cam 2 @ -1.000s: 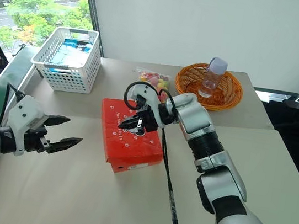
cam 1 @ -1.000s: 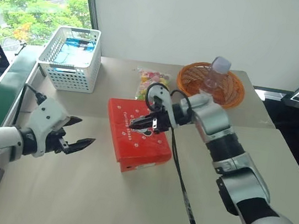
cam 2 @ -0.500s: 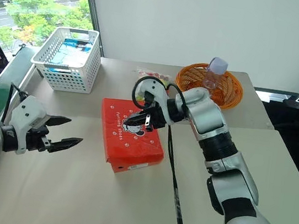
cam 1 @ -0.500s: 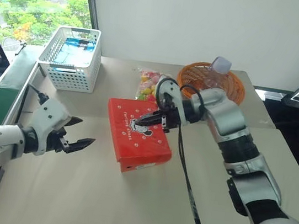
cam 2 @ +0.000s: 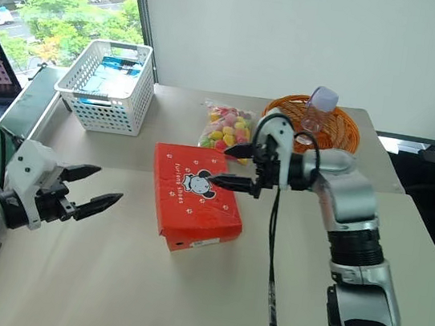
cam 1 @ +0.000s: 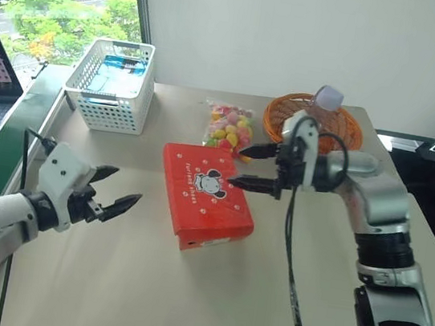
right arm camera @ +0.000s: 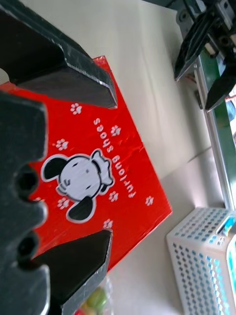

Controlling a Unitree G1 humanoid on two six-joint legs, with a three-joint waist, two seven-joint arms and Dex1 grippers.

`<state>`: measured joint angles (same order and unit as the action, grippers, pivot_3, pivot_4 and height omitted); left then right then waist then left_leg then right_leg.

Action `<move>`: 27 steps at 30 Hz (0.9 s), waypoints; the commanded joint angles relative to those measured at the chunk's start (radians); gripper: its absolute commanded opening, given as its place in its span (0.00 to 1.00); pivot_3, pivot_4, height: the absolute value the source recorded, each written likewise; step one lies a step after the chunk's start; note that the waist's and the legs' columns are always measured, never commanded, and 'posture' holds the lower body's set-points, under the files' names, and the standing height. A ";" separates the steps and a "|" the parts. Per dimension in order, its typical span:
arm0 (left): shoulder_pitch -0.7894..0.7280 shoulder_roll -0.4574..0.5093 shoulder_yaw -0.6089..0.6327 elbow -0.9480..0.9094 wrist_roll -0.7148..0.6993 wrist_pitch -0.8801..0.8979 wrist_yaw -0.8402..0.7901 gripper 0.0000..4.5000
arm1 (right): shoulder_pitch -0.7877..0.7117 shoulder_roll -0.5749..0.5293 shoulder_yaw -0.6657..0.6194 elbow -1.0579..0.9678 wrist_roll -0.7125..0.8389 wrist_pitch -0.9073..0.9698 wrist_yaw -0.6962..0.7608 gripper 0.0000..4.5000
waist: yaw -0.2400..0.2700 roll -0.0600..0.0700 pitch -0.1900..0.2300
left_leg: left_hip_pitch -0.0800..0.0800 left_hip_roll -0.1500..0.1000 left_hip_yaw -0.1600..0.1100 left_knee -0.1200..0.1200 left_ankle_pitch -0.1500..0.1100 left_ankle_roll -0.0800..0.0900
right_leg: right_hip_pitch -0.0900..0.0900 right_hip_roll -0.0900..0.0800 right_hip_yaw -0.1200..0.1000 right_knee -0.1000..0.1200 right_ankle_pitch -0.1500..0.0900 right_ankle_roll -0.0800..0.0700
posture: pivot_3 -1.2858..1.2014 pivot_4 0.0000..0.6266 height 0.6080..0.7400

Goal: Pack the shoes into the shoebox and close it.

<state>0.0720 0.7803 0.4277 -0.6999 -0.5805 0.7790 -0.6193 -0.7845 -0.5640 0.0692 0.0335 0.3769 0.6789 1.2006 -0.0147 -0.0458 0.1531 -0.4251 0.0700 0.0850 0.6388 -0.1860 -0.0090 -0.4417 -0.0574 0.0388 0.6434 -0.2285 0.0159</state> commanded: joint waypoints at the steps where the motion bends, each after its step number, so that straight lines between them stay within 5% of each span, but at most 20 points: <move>1: 0.011 -0.015 -0.012 -0.015 0.027 -0.046 0.019 0.86 | 0.063 -0.040 -0.087 -0.043 0.075 -0.008 0.019 0.99 | 0.001 0.000 0.000 | 0.000 0.000 0.000 0.000 0.000 0.000 | 0.001 0.000 0.000 -0.001 0.000 0.000 | 0.52 0.24 1.00; 15: 0.248 -0.386 -0.107 0.188 0.297 -0.474 0.217 0.86 | 0.480 -0.013 -0.206 0.016 0.012 -0.283 -0.205 0.99 | -0.006 -0.001 0.000 | 0.003 -0.001 0.000 0.002 -0.002 0.003 | 0.003 0.000 0.003 -0.001 0.000 0.002 | 0.52 0.24 1.00; 27: 0.294 -0.446 -0.183 0.234 0.348 -0.578 0.236 0.86 | 0.523 0.049 -0.252 0.074 0.034 -0.352 -0.295 0.99 | 0.002 -0.001 0.000 | 0.003 -0.001 0.001 0.006 -0.004 -0.001 | 0.005 -0.001 0.003 -0.001 -0.005 0.004 | 0.52 0.24 1.00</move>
<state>0.3711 0.3438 0.2469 -0.4411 -0.2397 0.2213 -0.4009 -0.2658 -0.5193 -0.1458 0.1025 0.4127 0.3790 0.9202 -0.0129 -0.0466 0.1526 -0.4219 0.0686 0.0857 0.6450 -0.1892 -0.0083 -0.4364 -0.0586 0.0420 0.6421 -0.2335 0.0200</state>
